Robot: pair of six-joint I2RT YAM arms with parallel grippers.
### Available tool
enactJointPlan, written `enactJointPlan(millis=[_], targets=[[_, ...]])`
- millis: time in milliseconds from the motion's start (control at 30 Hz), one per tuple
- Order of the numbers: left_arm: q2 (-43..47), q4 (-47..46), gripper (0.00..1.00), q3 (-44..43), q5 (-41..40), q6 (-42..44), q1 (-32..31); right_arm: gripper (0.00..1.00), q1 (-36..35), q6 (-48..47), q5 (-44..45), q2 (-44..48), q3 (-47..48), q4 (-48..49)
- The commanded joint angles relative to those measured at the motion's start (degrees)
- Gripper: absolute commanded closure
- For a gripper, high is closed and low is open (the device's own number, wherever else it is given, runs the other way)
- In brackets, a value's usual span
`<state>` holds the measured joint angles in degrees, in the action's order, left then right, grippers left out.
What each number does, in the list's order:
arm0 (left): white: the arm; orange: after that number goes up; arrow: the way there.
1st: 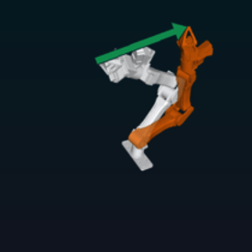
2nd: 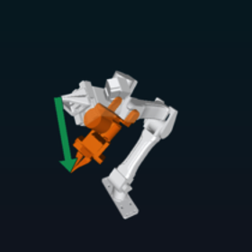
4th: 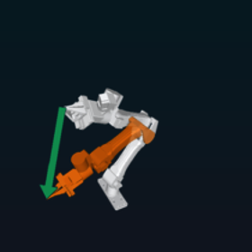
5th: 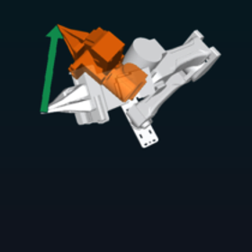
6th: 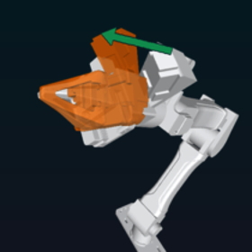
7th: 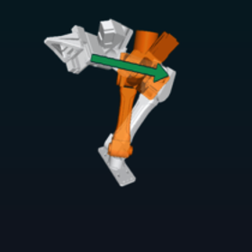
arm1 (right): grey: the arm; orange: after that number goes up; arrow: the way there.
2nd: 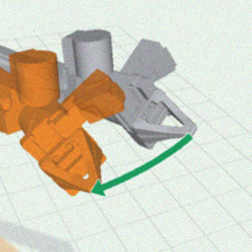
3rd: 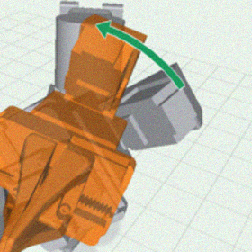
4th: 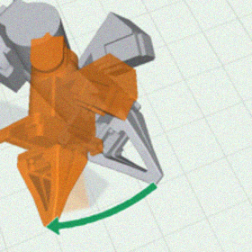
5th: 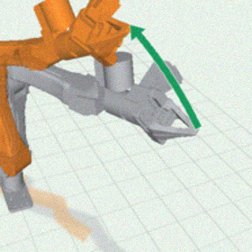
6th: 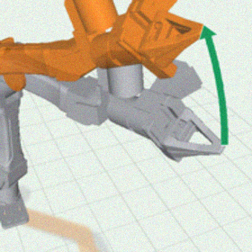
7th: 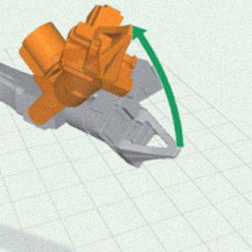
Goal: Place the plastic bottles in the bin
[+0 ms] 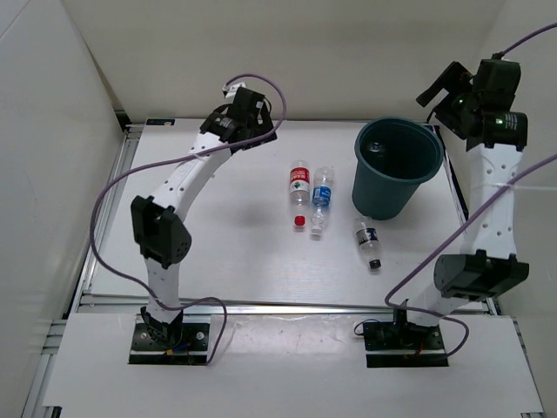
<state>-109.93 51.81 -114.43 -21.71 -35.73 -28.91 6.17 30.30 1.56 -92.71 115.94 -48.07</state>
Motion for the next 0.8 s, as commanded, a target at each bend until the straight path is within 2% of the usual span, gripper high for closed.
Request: enactJointPlan(millis=[0, 67, 167, 367, 467, 533, 633, 767], targets=[[-7.56, -1.87, 0.00, -7.28, 8.25, -2.94, 0.96, 0.00, 0.15, 0.98, -3.23, 4.72, -0.36, 0.09], [-12.14, -5.13, 0.00, -7.82, 13.00, -0.85, 0.96, 0.00, 0.15, 0.98, -5.25, 5.25, 0.16, 0.09], [-16.88, -7.34, 0.00, -10.36, 14.68, 5.11, -0.53, 0.00, 0.15, 0.19, -7.45, 7.01, -1.76, 0.09], [-16.11, -7.34, 0.00, -8.18, 13.01, 7.07, -1.24, 0.00, 0.15, -3.93, -5.86, 16.58, -10.81, -0.98], [-15.31, -7.87, 0.00, -7.38, 16.07, 10.49, -1.24, 0.00, 0.15, -7.97, -11.66, 20.98, -15.47, 0.35], [-15.31, -7.87, 0.00, -7.38, 21.15, 13.39, -0.63, 0.00, 0.15, -9.03, -14.29, 23.26, -18.01, 0.35], [-15.31, -8.48, 0.00, -6.77, 27.48, 14.46, -0.02, 0.00, 0.15, -9.56, -16.42, 23.80, -18.03, -3.86], [-15.06, -8.48, 0.00, -7.38, 26.47, 14.46, -0.01, 0.00, 0.15, -10.97, -22.65, 26.60, -22.23, -8.34]])
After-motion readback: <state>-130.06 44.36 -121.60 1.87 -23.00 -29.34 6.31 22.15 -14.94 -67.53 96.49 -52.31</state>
